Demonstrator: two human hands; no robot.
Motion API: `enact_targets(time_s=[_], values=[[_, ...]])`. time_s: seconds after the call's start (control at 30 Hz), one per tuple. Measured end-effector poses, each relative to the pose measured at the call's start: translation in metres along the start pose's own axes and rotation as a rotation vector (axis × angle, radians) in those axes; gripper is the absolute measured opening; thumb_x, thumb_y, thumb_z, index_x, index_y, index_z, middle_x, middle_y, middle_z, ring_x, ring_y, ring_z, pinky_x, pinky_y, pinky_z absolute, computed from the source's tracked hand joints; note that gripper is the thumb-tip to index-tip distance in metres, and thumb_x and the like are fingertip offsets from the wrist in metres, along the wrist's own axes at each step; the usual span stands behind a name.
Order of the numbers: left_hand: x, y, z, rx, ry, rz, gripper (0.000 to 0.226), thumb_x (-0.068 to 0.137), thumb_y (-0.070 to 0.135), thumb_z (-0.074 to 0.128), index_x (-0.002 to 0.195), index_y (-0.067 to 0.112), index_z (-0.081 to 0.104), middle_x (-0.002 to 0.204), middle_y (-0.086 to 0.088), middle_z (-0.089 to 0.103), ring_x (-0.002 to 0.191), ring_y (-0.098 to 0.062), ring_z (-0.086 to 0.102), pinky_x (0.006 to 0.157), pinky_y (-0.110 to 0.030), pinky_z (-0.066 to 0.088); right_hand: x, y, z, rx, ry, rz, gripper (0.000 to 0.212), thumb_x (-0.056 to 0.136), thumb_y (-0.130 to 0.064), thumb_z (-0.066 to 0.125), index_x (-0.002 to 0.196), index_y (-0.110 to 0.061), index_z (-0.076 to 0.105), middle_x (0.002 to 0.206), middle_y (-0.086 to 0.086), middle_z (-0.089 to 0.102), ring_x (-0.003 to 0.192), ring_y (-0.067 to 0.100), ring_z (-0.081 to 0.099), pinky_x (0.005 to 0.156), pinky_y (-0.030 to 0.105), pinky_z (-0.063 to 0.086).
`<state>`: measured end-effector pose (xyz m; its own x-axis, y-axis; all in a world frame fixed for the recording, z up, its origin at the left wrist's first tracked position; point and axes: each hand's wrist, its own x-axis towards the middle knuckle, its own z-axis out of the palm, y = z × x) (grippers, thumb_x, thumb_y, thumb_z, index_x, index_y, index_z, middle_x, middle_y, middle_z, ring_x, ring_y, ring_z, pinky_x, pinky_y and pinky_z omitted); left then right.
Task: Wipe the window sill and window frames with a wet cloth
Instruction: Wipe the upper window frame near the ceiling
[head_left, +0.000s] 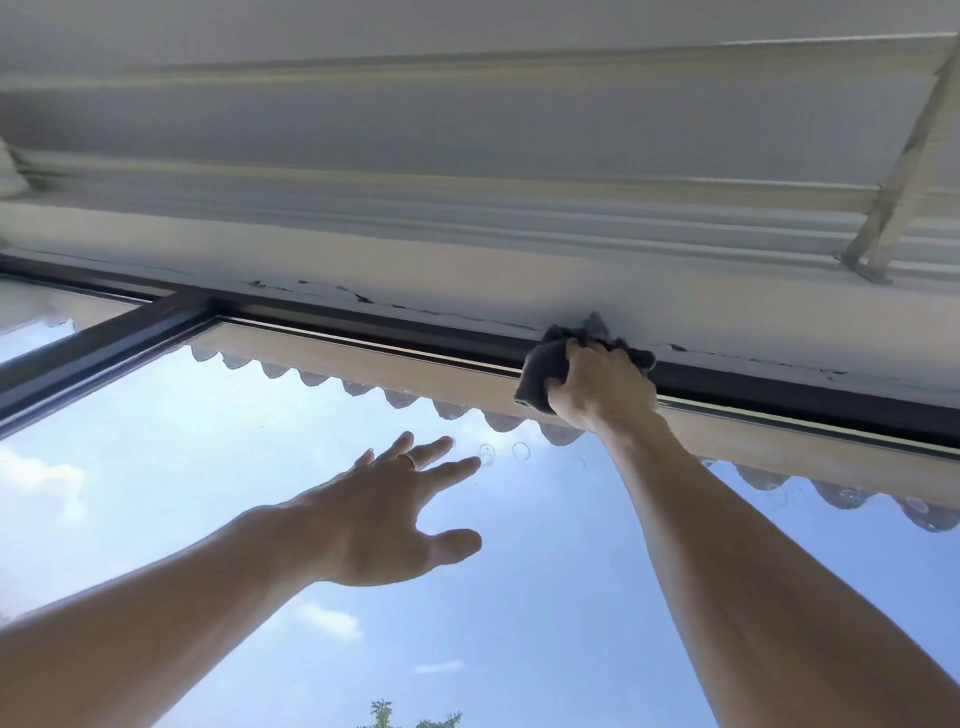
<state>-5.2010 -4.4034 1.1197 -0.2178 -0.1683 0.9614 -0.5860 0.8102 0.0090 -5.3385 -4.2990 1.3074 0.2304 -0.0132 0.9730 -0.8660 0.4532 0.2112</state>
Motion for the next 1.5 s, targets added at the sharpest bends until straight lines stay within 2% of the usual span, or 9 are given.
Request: enact_targets(time_s=[0.1, 0.33, 0.5, 0.63, 0.83, 1.07, 1.23, 1.37, 1.5], values=[[0.0, -0.004, 0.002, -0.023, -0.023, 0.02, 0.073, 0.088, 0.07, 0.045, 0.146, 0.061, 0.001, 0.154, 0.033, -0.017, 0.142, 0.003, -0.027, 0.122, -0.036, -0.009, -0.01, 0.016, -0.002, -0.095, 0.121, 0.285, 0.056, 0.091, -0.031, 0.052, 0.141, -0.007, 0.045, 0.143, 0.011, 0.045, 0.127, 0.032, 0.044, 0.099, 0.043, 0.039], [-0.004, -0.012, 0.004, 0.101, 0.014, 0.011, 0.077, 0.082, 0.083, 0.032, 0.146, 0.06, -0.006, 0.152, 0.036, -0.02, 0.14, 0.008, -0.026, 0.113, -0.052, -0.024, 0.01, -0.066, 0.003, -0.051, -0.066, -0.159, 0.058, 0.093, -0.025, 0.052, 0.146, -0.007, 0.037, 0.15, 0.01, 0.041, 0.132, 0.03, 0.043, 0.101, 0.041, 0.04], [-0.005, -0.014, 0.003, 0.05, 0.006, 0.003, 0.08, 0.081, 0.084, 0.034, 0.146, 0.06, -0.006, 0.151, 0.038, -0.02, 0.14, 0.007, -0.027, 0.113, -0.058, -0.02, 0.002, -0.021, -0.012, -0.038, 0.066, 0.122, 0.034, 0.088, -0.024, 0.056, 0.12, -0.017, 0.064, 0.122, 0.002, 0.063, 0.11, 0.028, 0.06, 0.076, 0.034, 0.044], [-0.004, -0.016, 0.005, 0.066, 0.003, 0.014, 0.08, 0.081, 0.085, 0.03, 0.146, 0.058, -0.008, 0.15, 0.038, -0.024, 0.138, 0.007, -0.03, 0.113, -0.059, -0.019, -0.006, -0.003, -0.001, -0.122, 0.173, 0.314, 0.042, 0.093, -0.018, 0.05, 0.134, -0.007, 0.053, 0.136, 0.009, 0.051, 0.12, 0.032, 0.048, 0.088, 0.04, 0.045], [-0.001, -0.019, 0.009, 0.074, 0.016, 0.019, 0.08, 0.081, 0.085, 0.028, 0.145, 0.059, -0.011, 0.149, 0.038, -0.025, 0.139, 0.007, -0.03, 0.113, -0.059, -0.019, 0.016, -0.09, 0.01, -0.022, -0.097, -0.175, 0.053, 0.093, -0.016, 0.051, 0.145, -0.01, 0.041, 0.151, 0.009, 0.041, 0.13, 0.032, 0.045, 0.098, 0.041, 0.044], [-0.003, -0.02, 0.004, 0.091, -0.015, 0.018, 0.082, 0.079, 0.087, 0.026, 0.145, 0.058, -0.012, 0.149, 0.038, -0.026, 0.137, 0.008, -0.031, 0.113, -0.06, -0.018, -0.008, -0.016, -0.006, -0.105, 0.089, 0.345, 0.056, 0.09, -0.022, 0.052, 0.141, -0.002, 0.043, 0.143, 0.014, 0.044, 0.125, 0.035, 0.043, 0.094, 0.042, 0.042], [-0.002, -0.021, 0.006, 0.103, -0.021, 0.015, 0.081, 0.08, 0.086, 0.026, 0.145, 0.059, -0.013, 0.148, 0.039, -0.027, 0.138, 0.007, -0.032, 0.113, -0.059, -0.019, 0.006, -0.05, 0.019, -0.047, 0.003, 0.112, 0.071, 0.093, -0.021, 0.054, 0.153, -0.004, 0.021, 0.161, 0.01, 0.02, 0.132, 0.039, 0.032, 0.107, 0.04, 0.033], [-0.006, -0.016, -0.003, 0.09, -0.072, -0.012, 0.083, 0.08, 0.085, 0.031, 0.146, 0.058, -0.011, 0.149, 0.037, -0.026, 0.138, 0.006, -0.031, 0.115, -0.058, -0.018, 0.004, -0.044, 0.003, 0.222, -0.007, -0.073, 0.048, 0.081, 0.0, 0.055, 0.127, -0.013, 0.057, 0.131, 0.006, 0.055, 0.12, 0.03, 0.051, 0.099, 0.037, 0.042], [-0.006, 0.003, -0.021, 0.116, -0.177, -0.097, 0.084, 0.086, 0.078, 0.036, 0.149, 0.051, -0.011, 0.155, 0.026, -0.024, 0.144, -0.002, -0.025, 0.118, -0.055, -0.012, -0.047, -0.022, -0.028, 0.511, 0.063, 0.001, 0.035, 0.079, 0.006, 0.046, 0.104, -0.017, 0.048, 0.086, -0.006, 0.054, 0.085, 0.024, 0.053, 0.061, 0.033, 0.04]])
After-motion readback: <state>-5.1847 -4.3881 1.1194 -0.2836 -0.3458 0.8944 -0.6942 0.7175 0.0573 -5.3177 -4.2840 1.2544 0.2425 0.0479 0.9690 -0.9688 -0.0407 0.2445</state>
